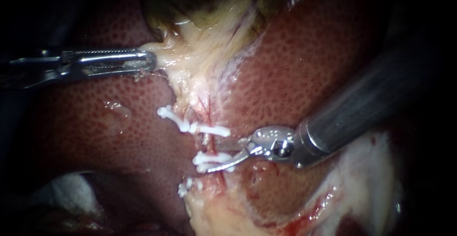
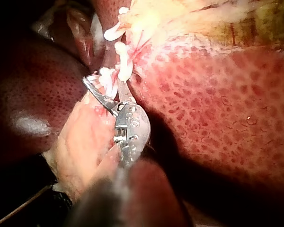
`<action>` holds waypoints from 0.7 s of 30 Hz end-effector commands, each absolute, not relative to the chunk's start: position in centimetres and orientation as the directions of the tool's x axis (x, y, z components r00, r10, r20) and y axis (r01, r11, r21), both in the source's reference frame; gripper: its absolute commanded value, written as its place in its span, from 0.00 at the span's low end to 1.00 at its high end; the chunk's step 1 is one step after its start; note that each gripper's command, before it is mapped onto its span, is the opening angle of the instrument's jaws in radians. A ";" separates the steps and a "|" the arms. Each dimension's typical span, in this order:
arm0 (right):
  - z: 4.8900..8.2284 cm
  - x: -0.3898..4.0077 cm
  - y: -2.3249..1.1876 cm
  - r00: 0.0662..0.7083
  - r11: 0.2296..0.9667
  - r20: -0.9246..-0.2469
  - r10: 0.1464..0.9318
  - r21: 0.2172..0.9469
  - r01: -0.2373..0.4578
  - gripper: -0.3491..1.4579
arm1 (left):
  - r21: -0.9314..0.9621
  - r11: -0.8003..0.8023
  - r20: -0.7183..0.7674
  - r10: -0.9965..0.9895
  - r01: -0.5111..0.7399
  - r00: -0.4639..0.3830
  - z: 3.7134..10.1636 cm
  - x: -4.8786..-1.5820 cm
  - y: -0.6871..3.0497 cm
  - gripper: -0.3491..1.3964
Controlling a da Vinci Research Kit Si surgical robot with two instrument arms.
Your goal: Go to the cutting position right tube
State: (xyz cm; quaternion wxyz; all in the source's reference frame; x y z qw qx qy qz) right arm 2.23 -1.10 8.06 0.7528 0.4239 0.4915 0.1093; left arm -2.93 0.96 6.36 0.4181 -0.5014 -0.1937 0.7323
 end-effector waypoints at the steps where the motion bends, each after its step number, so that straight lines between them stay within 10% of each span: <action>1: 8.07 2.22 -1.10 0.493 0.615 -0.647 0.582 0.746 0.253 0.86 | -0.703 -0.575 -0.572 0.807 -0.418 -0.148 6.36 -2.93 0.96 0.00; 21: 8.06 1.81 -0.92 0.487 0.617 -0.635 0.599 0.754 0.225 0.86 | -0.703 -0.575 -0.572 0.807 -0.418 -0.148 6.35 -2.92 0.96 0.00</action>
